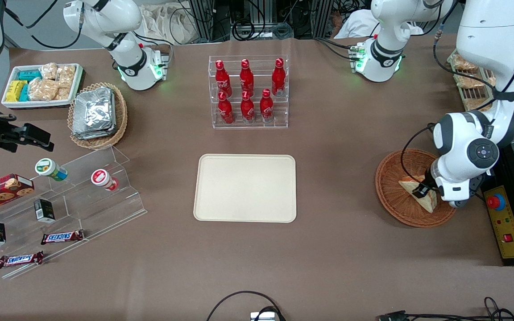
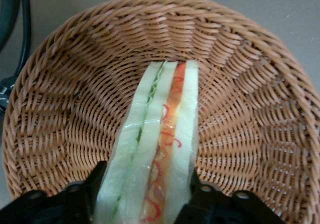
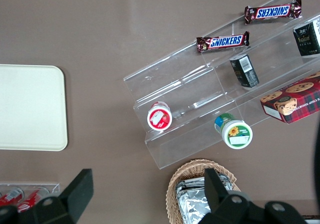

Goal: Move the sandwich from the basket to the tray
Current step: 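Lower the left gripper and close it on the wrapped sandwich, then lift the sandwich and carry it toward the cream tray, then lower the sandwich onto the tray and open the left gripper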

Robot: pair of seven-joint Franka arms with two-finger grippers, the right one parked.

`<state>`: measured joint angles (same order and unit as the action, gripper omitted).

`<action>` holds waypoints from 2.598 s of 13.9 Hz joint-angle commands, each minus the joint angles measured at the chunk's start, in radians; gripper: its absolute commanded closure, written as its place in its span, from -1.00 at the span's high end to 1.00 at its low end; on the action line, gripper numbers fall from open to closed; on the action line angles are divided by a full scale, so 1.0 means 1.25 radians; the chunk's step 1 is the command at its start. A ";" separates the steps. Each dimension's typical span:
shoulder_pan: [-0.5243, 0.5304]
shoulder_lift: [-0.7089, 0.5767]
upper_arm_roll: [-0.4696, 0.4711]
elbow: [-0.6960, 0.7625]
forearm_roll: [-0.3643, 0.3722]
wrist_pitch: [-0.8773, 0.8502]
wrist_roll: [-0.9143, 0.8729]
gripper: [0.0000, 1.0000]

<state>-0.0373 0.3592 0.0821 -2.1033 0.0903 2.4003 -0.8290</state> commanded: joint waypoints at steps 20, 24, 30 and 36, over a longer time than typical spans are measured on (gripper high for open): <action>-0.122 0.068 -0.268 0.570 0.010 -0.624 0.296 -1.00; -0.219 0.191 -0.268 0.567 0.001 -0.436 0.197 -1.00; -0.328 0.325 -0.267 0.568 0.012 -0.221 0.067 -1.00; -0.329 0.332 -0.267 0.565 0.014 -0.218 0.067 -0.73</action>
<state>-0.4459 0.7689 -0.2538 -1.4280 0.0919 2.1379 -0.7272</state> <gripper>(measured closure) 0.811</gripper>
